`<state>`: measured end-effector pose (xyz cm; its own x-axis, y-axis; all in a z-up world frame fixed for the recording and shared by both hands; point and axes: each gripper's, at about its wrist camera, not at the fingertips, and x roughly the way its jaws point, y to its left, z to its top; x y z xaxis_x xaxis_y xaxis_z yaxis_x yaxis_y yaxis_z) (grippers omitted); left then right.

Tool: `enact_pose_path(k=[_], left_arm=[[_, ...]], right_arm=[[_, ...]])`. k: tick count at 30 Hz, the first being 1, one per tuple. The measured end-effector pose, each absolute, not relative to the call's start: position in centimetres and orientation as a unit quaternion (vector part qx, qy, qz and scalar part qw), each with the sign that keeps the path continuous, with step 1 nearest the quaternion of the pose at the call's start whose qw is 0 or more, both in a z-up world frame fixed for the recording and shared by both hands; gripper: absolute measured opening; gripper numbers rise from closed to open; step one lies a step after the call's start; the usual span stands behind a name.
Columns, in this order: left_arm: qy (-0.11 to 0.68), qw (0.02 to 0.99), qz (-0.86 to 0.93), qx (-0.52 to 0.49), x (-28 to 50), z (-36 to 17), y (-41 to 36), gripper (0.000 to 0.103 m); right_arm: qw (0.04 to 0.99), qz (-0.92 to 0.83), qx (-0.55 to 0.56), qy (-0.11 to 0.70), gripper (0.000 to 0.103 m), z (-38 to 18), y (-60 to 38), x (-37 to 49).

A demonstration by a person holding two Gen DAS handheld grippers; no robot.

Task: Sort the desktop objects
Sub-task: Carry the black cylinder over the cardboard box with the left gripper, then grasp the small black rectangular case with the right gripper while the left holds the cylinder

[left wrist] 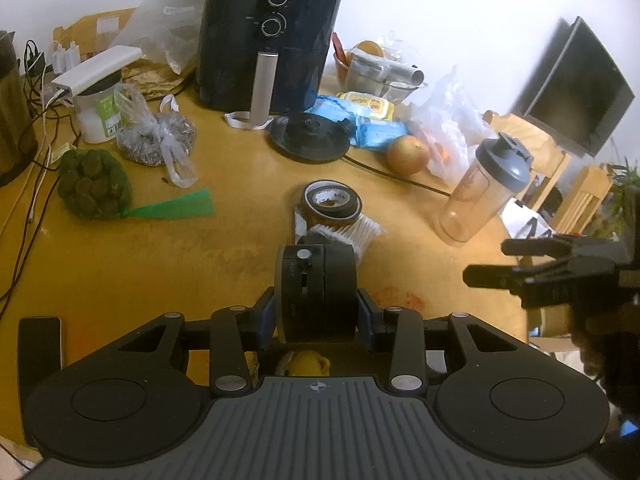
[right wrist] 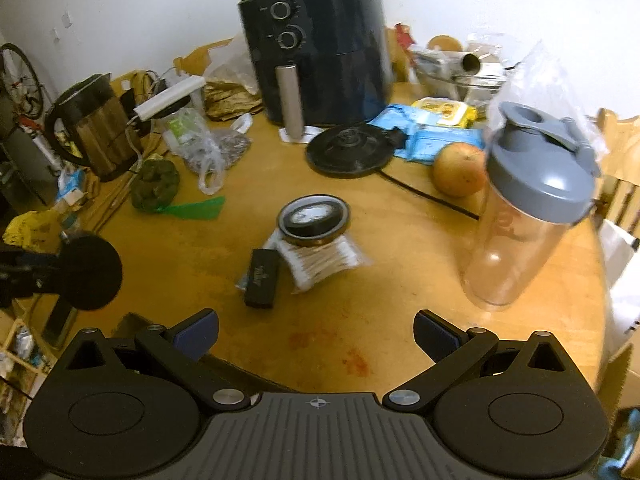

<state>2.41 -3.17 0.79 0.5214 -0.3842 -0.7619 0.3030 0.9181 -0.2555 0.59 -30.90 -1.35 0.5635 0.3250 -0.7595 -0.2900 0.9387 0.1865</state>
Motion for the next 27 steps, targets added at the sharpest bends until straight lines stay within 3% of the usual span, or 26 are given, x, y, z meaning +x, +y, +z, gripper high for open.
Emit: enact_pose_path(k=[27], left_arm=[[0.45,0.87,-0.188,-0.07,2.1,0.8,-0.3,0.039]], right_arm=[[0.839,0.257,-0.002,0.48,0.102,-2.7,-25.4,6.7]])
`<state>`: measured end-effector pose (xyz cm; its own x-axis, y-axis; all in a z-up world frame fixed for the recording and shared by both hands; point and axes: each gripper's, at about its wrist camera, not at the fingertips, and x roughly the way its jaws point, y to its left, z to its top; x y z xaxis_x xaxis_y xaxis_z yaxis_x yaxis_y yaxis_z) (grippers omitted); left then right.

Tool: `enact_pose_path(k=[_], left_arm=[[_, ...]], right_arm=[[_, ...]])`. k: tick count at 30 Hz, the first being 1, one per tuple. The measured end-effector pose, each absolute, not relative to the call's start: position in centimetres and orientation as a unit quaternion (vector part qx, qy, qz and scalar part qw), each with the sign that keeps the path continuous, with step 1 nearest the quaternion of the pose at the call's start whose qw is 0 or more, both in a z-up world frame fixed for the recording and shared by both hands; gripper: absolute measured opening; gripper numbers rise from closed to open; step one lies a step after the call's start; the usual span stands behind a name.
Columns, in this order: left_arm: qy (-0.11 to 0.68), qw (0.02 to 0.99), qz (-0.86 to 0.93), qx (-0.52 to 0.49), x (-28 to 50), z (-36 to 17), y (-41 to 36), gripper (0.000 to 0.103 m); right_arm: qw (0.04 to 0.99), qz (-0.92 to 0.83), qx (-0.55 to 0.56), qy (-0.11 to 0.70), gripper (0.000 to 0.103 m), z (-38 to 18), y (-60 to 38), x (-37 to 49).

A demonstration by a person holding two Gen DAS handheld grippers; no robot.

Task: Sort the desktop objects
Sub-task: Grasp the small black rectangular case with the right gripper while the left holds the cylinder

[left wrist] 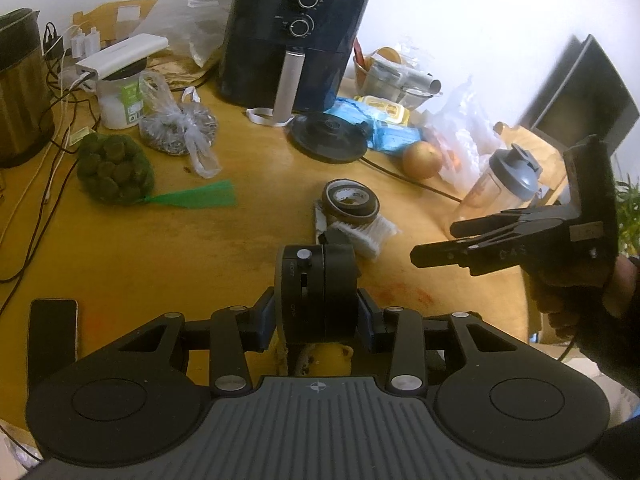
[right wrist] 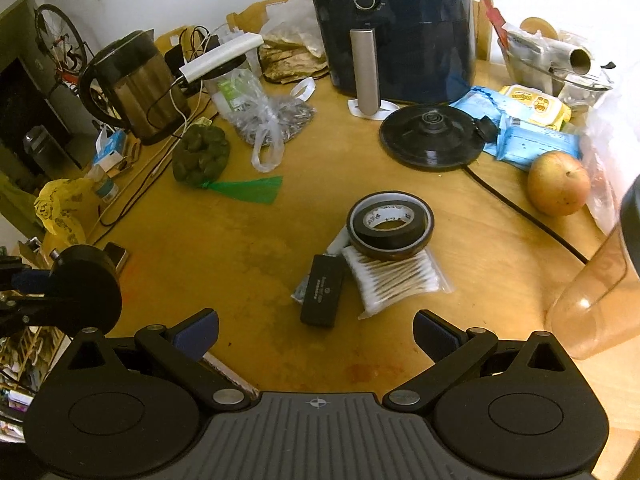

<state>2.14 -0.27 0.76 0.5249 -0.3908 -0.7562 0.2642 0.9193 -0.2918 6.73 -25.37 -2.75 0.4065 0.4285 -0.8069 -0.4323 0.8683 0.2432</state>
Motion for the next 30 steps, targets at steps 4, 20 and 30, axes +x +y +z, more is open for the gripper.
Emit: enact_pose_path(k=[4,20,30], left_arm=[[0.45,0.871,-0.184,-0.074,2.3,0.8,0.0,0.039],[0.46,0.866,-0.177,-0.083,2.8,0.3,0.4,0.039],[0.463,0.866,-0.167,-0.092,3.0,0.2,1.3,0.039]], right_arm=[[0.835,0.263,-0.005,0.484,0.099,-3.1,-25.0,7.4],[0.801,0.287,0.009,0.525,0.073,-6.6,-22.5,10.4],[0.792,0.272,0.014,0.547,0.059,-9.4,-21.2,12.3]])
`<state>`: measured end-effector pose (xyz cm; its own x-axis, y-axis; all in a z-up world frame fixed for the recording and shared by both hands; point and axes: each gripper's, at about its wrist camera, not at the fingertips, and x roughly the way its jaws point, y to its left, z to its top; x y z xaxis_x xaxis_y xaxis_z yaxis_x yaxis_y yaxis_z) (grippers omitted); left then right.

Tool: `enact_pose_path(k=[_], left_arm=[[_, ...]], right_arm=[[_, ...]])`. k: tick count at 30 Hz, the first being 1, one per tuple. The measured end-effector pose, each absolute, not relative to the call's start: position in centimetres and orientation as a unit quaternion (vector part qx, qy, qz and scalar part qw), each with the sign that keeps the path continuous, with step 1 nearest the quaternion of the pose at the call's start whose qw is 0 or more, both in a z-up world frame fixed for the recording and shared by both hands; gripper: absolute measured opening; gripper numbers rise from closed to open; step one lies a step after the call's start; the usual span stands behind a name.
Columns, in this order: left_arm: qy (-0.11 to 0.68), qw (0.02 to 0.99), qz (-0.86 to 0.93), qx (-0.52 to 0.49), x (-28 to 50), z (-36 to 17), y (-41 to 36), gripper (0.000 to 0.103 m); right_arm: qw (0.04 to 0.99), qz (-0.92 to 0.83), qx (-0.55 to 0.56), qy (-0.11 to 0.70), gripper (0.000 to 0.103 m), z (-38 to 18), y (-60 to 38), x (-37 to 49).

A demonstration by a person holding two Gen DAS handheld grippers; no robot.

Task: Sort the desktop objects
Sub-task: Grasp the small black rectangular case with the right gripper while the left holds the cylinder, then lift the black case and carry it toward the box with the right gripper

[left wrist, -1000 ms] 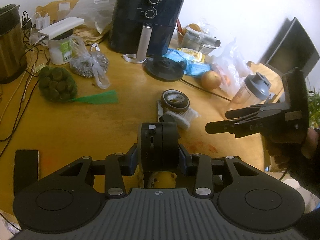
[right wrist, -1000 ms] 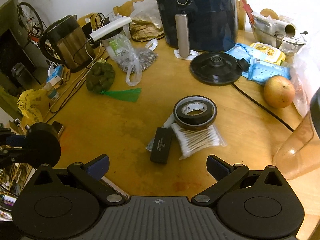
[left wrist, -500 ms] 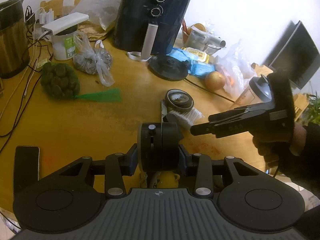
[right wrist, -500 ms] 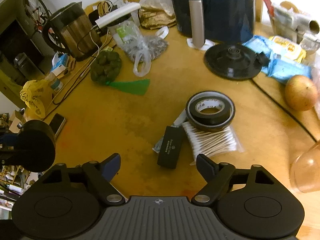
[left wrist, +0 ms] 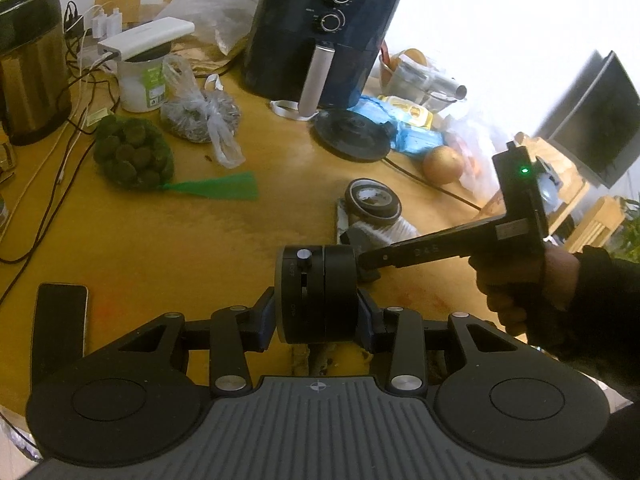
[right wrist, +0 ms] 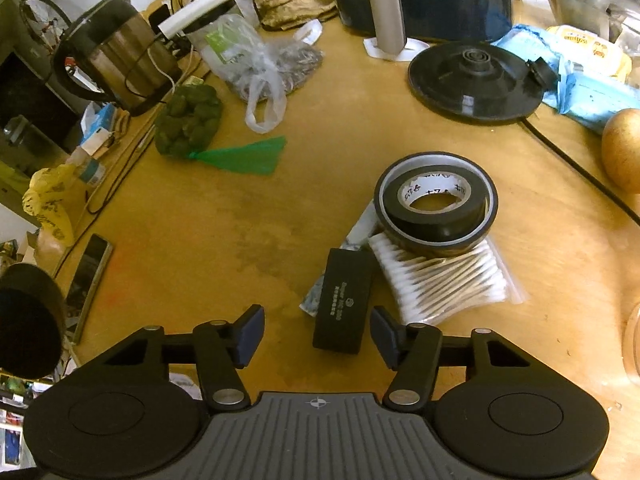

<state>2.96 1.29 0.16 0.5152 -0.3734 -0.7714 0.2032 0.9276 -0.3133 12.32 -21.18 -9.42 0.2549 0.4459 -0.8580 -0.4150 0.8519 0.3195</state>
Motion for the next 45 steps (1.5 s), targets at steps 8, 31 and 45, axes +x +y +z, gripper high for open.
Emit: enact_pose_path(k=[8,31,45], left_arm=[[0.466,0.865,-0.157,-0.097,2.9,0.0,1.7,0.039],[0.469,0.864,-0.153,-0.098,3.0,-0.1,1.8,0.039],[0.463,0.866,-0.168,-0.085,2.6,0.4,0.7,0.039]], right_arm=[[0.794,0.25,0.0,0.554,0.05,-11.1,-20.2,13.4],[0.805,0.235,-0.007,0.544,0.034,-11.4,-19.9,13.9],[0.815,0.244,0.031,0.525,0.034,-8.4,-22.1,12.4]])
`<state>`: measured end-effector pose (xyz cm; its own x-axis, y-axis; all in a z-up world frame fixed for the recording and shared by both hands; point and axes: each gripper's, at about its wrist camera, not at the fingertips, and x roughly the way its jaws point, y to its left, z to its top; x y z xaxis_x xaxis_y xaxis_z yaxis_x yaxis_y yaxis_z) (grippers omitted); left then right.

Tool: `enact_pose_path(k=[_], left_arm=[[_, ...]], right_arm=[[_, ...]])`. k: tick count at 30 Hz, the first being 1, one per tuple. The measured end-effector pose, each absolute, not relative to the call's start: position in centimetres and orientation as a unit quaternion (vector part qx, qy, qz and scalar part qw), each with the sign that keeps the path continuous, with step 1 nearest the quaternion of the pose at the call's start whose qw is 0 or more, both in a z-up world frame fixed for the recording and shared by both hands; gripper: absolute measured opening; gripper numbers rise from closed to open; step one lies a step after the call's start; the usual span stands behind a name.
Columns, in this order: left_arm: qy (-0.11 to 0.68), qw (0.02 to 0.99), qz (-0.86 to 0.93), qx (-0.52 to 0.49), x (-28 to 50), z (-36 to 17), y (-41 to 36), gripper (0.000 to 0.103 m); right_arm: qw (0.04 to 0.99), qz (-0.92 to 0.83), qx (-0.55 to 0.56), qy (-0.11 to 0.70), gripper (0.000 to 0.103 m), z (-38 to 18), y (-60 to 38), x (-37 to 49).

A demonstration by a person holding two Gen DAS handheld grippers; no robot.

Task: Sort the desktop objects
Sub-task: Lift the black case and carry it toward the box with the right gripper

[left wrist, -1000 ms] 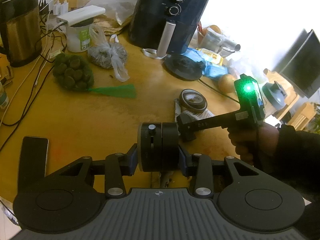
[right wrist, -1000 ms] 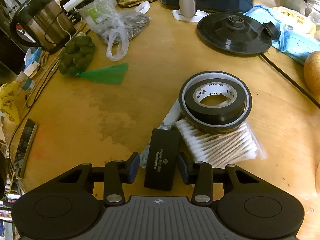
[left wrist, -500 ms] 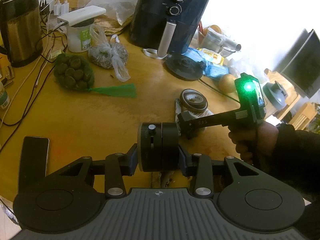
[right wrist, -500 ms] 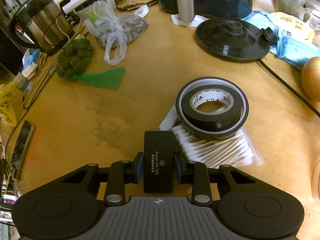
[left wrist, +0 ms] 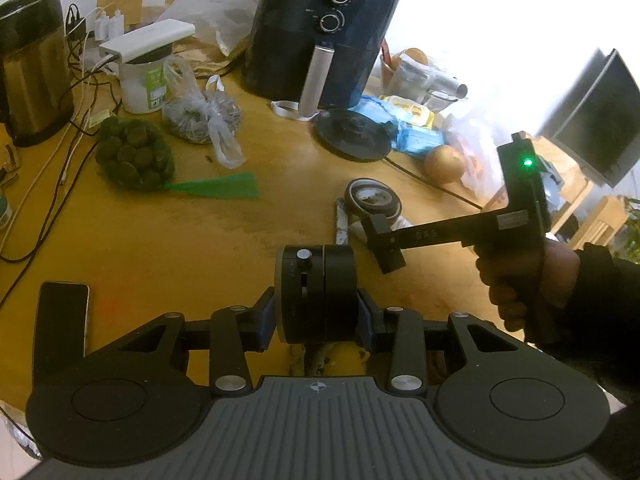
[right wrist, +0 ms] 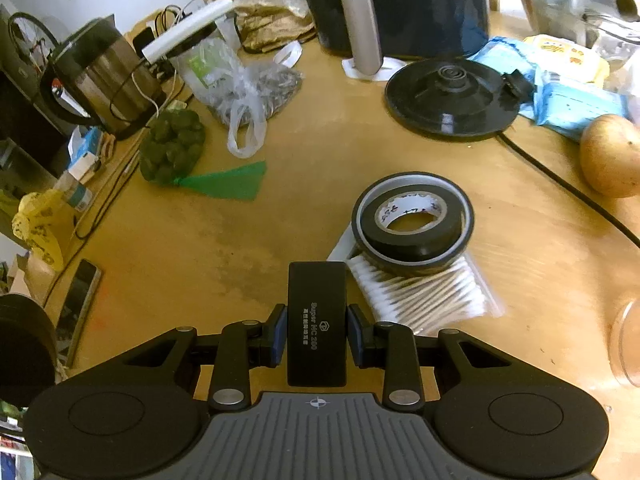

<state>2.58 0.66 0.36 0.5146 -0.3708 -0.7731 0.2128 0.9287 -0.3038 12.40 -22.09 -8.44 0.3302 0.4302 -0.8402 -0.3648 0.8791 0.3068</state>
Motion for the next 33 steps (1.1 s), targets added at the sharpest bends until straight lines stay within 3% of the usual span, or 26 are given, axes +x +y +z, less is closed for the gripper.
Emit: enact_pose_path(k=[33], left_arm=[[0.456,0.861,-0.22,-0.054,1.5,1.2,-2.9,0.039]], right_arm=[[0.844,0.186,0.129,0.486,0.034,-5.0,-31.1,6.6]])
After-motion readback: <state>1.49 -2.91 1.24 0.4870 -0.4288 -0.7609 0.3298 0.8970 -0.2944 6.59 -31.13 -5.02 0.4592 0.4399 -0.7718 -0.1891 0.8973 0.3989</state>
